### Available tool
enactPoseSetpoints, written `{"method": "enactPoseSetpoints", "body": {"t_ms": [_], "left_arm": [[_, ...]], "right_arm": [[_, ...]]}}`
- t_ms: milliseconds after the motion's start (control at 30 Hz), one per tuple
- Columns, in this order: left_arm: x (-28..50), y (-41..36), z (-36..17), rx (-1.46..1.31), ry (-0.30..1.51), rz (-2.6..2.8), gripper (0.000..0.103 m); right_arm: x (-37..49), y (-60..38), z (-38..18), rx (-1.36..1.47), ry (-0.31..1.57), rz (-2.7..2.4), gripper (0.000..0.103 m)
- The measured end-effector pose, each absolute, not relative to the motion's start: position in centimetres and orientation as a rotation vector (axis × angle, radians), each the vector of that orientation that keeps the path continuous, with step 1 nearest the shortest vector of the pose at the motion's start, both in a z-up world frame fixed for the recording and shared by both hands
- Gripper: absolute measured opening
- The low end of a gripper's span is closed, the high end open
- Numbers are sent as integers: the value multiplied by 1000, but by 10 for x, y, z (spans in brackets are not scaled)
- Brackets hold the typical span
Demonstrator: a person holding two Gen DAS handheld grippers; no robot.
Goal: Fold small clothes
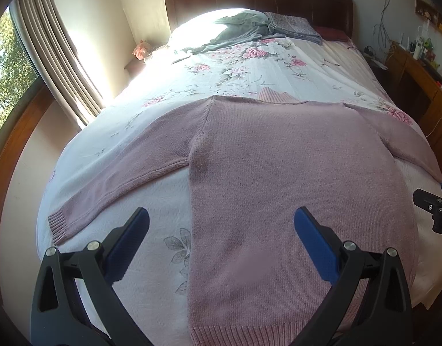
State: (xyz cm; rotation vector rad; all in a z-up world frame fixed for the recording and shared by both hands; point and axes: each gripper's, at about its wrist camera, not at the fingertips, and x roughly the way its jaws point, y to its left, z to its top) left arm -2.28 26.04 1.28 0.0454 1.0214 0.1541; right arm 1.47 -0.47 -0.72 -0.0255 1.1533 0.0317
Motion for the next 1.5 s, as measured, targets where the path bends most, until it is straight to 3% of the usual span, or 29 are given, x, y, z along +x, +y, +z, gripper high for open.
{"method": "enactPoseSetpoints", "body": {"t_ms": [933, 1233, 1500], "left_arm": [[-23, 258, 7, 38, 1016, 161, 100], [19, 225, -10, 23, 1036, 147, 100], [64, 159, -15, 40, 1015, 108, 100]], "right_arm": [[18, -25, -18, 61, 1125, 70, 99], [63, -200, -79, 340, 1261, -205, 99], [93, -351, -138, 581, 1332, -315, 90]]}}
